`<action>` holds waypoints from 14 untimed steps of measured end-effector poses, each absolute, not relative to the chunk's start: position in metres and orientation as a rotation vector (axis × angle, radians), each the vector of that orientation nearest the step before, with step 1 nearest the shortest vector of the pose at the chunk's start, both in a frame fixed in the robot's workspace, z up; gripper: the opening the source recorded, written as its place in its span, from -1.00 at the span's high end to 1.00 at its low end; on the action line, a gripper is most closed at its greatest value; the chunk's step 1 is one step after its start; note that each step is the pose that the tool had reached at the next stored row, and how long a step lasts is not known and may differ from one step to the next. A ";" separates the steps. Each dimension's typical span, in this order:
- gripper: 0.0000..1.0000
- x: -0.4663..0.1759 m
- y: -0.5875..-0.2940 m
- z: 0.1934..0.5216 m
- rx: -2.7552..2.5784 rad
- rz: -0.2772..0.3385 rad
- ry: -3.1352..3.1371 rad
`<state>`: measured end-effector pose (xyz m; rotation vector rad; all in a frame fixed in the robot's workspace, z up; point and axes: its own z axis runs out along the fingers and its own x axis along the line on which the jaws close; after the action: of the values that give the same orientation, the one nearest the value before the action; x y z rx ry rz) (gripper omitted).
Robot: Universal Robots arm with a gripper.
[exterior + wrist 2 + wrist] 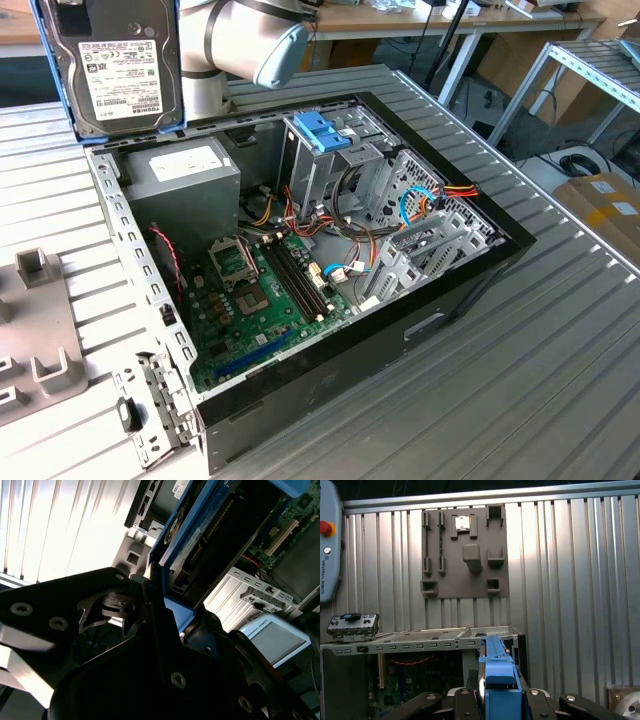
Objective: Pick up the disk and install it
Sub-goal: 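Pick up the disk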
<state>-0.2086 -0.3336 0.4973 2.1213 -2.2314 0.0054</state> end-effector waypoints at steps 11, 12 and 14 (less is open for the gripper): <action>0.26 -0.202 -0.334 0.497 2.121 0.006 -2.231; 0.26 -0.202 -0.334 0.497 2.121 0.006 -2.231; 0.26 -0.201 -0.334 0.497 2.121 0.007 -2.231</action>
<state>-0.2007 -0.3336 0.4972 2.1207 -2.2309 0.0068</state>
